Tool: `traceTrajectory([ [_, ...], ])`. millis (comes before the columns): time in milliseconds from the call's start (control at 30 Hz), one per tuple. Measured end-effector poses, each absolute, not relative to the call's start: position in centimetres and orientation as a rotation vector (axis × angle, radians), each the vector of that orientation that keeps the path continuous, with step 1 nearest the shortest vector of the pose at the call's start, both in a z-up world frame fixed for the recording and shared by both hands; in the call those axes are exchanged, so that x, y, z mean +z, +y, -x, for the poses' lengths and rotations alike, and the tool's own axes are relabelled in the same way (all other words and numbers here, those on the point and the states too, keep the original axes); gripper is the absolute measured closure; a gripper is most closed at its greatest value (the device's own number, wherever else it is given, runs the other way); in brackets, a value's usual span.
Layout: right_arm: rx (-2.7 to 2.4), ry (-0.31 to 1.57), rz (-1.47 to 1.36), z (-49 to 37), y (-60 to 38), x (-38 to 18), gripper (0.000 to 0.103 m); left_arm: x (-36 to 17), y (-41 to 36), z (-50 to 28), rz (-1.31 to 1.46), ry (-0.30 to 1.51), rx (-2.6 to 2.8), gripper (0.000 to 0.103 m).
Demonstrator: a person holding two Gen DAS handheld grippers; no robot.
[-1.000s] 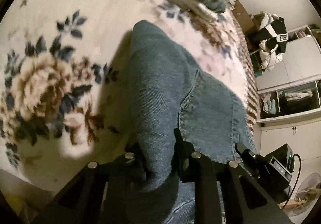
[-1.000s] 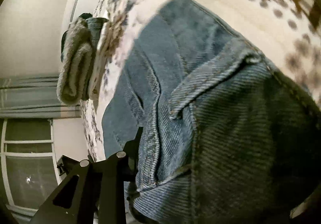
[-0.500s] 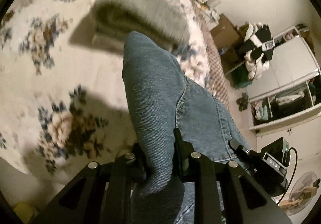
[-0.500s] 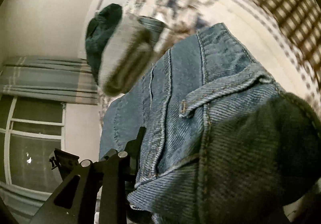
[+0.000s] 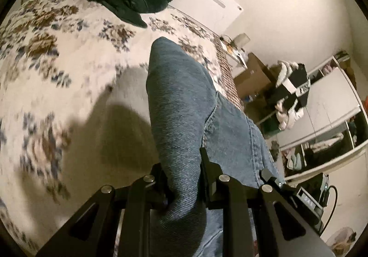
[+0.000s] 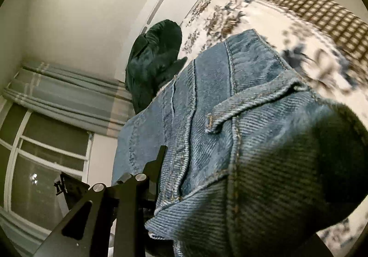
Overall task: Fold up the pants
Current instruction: 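Carry the folded jeans with both grippers and place them on the grey towels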
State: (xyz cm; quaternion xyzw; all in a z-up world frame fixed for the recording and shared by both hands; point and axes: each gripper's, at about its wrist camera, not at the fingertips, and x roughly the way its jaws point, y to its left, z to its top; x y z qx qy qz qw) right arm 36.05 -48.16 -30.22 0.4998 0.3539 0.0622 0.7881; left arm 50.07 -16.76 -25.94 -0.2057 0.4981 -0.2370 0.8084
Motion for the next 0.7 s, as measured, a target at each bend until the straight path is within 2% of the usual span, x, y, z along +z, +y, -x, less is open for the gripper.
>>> traceTrajectory([
  [167,0.116,0.758,-1.082,-45.0,-46.9,-33.9,0.074,-30.9,-16.2,-57.8,0.406,1.118,-0.481,0.086],
  [367,0.055,0.862,-1.061,-51.5,-44.9,-42.0,0.074,-38.7,-15.4,-62.1,0.320,1.225,-0.408,0.085],
  [500,0.056,0.943,-1.113,-51.6,-44.9,-44.7,0.069,-39.4,-14.1,-62.3,0.353,1.247,-0.412,0.082],
  [700,-0.007,0.958,-1.111,-49.5,-46.0,-43.2,0.069,-38.7,-13.9,-61.9,0.352,1.255,-0.440,0.081],
])
